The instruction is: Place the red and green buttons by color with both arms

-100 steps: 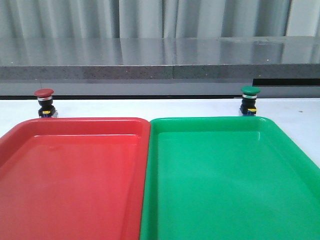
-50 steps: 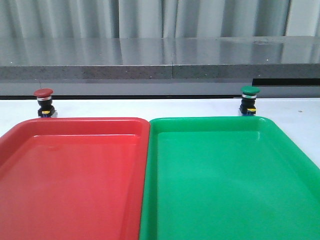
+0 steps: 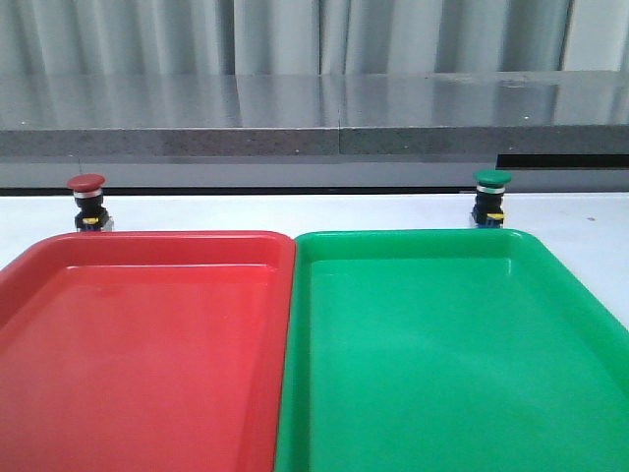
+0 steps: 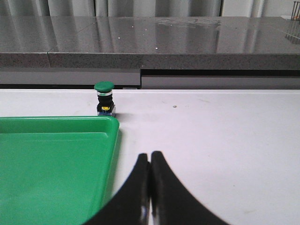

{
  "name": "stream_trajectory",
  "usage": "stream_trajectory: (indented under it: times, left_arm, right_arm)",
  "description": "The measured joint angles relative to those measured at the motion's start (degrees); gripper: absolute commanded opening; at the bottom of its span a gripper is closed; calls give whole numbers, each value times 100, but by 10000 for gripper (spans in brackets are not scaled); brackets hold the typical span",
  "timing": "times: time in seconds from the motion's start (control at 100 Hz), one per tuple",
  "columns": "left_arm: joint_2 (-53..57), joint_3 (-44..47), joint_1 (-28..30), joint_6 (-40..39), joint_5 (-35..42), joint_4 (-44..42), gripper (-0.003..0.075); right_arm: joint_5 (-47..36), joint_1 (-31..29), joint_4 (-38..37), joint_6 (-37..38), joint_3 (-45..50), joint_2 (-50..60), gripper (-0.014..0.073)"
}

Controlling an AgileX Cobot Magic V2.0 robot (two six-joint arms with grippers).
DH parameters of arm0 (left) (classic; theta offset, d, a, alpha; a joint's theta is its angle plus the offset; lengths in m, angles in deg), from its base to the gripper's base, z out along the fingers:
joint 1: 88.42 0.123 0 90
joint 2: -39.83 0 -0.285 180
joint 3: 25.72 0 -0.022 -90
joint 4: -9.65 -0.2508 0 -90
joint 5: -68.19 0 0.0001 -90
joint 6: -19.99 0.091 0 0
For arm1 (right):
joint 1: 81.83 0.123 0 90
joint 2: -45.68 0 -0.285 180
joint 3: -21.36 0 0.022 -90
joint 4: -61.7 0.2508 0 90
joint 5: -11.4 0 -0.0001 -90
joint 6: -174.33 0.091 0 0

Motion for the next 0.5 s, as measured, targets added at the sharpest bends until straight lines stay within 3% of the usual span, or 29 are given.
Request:
stream_trajectory:
  times: [0.09, 0.16, 0.23, 0.4, 0.5]
  left_arm:
    - [-642, -339, 0, 0, 215, 13, -8]
    - [-1054, -556, 0, 0, 398, 13, 51]
    - [-1382, -724, -56, 0, 575, 13, 167]
    - [-1887, -831, -338, 0, 1223, 13, 529]
    - [-2156, -843, -491, 0, 1553, 13, 592]
  right_arm:
    - [0, 0, 0, 0, 0, 0, -67]
    - [0, 0, 0, 0, 0, 0, -67]
    - [0, 0, 0, 0, 0, 0, -67]
    - [0, 0, 0, 0, 0, 0, -67]
    - [0, 0, 0, 0, 0, 0, -67]
